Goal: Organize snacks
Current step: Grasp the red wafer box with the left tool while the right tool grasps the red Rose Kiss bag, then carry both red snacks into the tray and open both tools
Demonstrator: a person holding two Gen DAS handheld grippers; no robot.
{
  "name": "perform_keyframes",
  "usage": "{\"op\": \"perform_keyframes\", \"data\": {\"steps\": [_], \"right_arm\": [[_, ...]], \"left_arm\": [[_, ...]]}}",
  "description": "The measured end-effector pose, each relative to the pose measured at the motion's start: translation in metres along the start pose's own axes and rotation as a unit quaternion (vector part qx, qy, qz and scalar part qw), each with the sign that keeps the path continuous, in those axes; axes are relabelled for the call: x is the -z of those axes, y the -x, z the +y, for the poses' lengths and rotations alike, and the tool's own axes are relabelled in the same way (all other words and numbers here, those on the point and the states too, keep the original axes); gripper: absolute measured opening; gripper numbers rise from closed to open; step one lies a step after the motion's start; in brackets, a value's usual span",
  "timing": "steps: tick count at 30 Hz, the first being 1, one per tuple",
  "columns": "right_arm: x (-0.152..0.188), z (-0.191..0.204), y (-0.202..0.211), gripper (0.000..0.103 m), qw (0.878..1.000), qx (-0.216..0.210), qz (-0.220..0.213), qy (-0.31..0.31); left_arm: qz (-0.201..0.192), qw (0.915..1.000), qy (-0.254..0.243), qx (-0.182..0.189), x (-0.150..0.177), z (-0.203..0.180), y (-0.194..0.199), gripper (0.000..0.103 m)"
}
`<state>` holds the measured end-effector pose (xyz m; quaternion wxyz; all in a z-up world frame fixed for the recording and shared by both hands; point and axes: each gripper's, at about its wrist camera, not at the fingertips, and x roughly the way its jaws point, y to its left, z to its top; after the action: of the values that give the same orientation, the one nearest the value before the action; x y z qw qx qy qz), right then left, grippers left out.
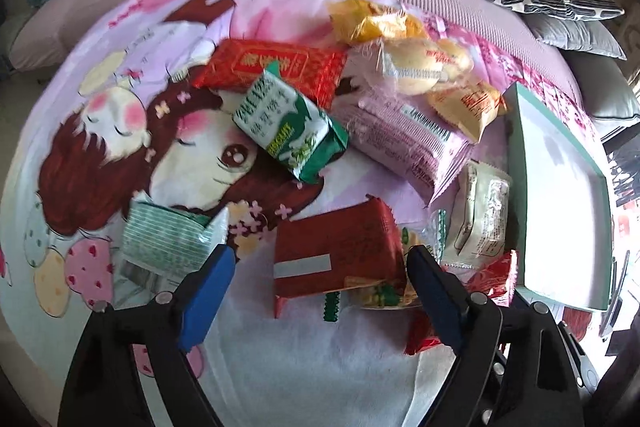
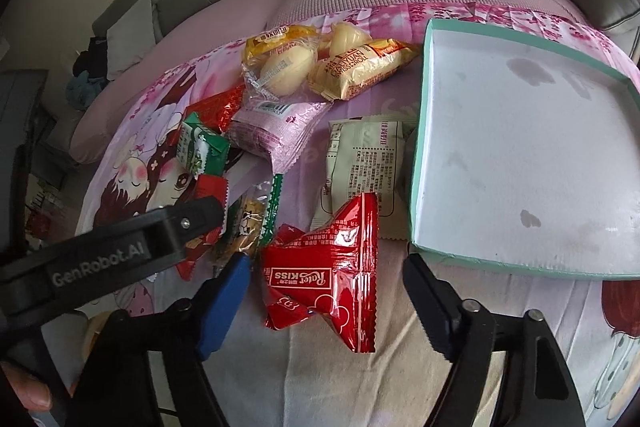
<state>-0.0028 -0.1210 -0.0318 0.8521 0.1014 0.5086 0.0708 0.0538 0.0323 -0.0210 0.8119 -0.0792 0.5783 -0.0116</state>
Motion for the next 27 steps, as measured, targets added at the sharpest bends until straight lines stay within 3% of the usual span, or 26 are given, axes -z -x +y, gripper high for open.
{"op": "perform_keyframes", "data": {"steps": [2,3,5,10,27], "right_arm": [[0.0,0.0,-0.002,0.064,1.0,-0.005,0.004,-0.003],[-0.001,0.0,-0.003,0.059,1.0,-0.006,0.004,-0.005],[-0.001,0.0,-0.003,0.059,1.0,-0.006,0.005,-0.007],[0.001,-0.003,-0.001,0.058,1.0,-0.007,0.006,-0.009],[0.002,-0.001,0.023,0.055,1.0,-0.005,-0.025,0.004]], "left_arm": [[0.014,0.9998,0.011,0.012,0.001,0.002,-0.006,0.088],[0.017,0.9997,0.013,0.014,0.002,0.003,-0.008,0.083],[0.02,0.9995,0.013,0.02,0.002,0.002,-0.01,0.071],[0.015,0.9996,0.011,0.022,0.004,-0.001,-0.009,0.065],[-0.02,0.9992,0.006,0.036,0.008,0.005,0.018,0.063]]}}
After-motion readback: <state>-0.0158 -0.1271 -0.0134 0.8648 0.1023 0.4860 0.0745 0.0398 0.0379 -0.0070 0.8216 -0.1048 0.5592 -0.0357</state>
